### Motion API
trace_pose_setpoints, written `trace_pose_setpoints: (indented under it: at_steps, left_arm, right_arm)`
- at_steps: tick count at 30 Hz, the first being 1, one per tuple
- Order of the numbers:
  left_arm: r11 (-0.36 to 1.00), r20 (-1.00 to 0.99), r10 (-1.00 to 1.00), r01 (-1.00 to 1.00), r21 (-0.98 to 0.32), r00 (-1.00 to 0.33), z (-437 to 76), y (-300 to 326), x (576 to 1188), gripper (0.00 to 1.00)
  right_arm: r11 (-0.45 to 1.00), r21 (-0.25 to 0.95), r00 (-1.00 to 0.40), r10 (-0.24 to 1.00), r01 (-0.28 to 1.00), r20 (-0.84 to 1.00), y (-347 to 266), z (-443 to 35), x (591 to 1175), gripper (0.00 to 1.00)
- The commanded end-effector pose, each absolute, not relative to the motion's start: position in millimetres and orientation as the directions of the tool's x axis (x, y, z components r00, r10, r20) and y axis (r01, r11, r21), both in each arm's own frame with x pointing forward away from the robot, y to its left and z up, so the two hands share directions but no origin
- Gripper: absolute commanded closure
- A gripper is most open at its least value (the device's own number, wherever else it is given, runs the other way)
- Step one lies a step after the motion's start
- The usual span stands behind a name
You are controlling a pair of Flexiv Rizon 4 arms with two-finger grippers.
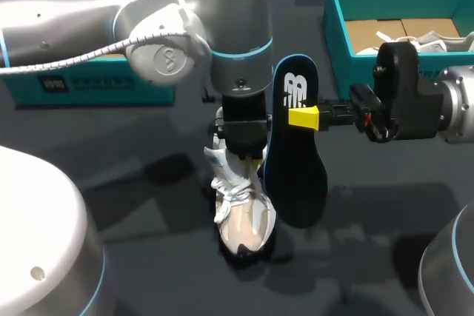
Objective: Take the shoe out of the shoebox, open the shoe tongue, remove and reinsert the insole, then place the shoe into the shoebox
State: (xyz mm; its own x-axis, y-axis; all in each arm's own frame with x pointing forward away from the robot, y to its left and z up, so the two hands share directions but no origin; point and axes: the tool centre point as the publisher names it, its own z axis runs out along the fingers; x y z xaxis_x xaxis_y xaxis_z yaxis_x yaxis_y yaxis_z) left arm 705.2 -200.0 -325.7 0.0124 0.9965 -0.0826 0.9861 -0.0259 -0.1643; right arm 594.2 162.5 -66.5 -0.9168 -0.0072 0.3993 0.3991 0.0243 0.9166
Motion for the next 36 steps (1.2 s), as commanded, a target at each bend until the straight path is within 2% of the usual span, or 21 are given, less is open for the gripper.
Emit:
trace_pose_setpoints:
  at_steps: [1,25,28,29,34,36]
  left_arm:
    - [-0.028,-0.068,0.998,0.986,-0.164,0.017,-335.3,-207.7,706.3,1.0]
    - [-0.035,0.032,0.999,0.984,-0.173,0.042,-380.1,-228.2,707.1,0.98]
    - [-0.036,0.036,0.998,0.983,-0.177,0.043,-383.5,-229.9,707.5,0.83]
    - [-0.036,0.037,0.998,0.983,-0.178,0.043,-384.2,-230.4,707.7,0.74]
    - [-0.025,0.014,1.0,0.983,-0.182,0.028,-382.2,-231.5,709.3,0.51]
    - [-0.022,-0.01,1.0,0.984,-0.179,0.02,-376.8,-230.7,710.0,0.15]
  right_arm:
    - [0.023,0.916,-0.917,-0.004,0.4,0.4,163.2,-67.2,592.3,1.0]
    - [0.023,0.916,-0.917,-0.004,0.4,0.4,163.2,-67.2,592.3,1.0]
    - [0.023,0.916,-0.917,-0.004,0.4,0.4,163.2,-67.2,592.3,1.0]
    - [0.023,0.916,-0.917,-0.004,0.4,0.4,163.2,-67.2,592.3,1.0]
    - [0.023,0.916,-0.917,-0.004,0.4,0.4,163.2,-67.2,592.3,1.0]
    - [0.023,0.916,-0.917,-0.004,0.4,0.4,163.2,-67.2,592.3,1.0]
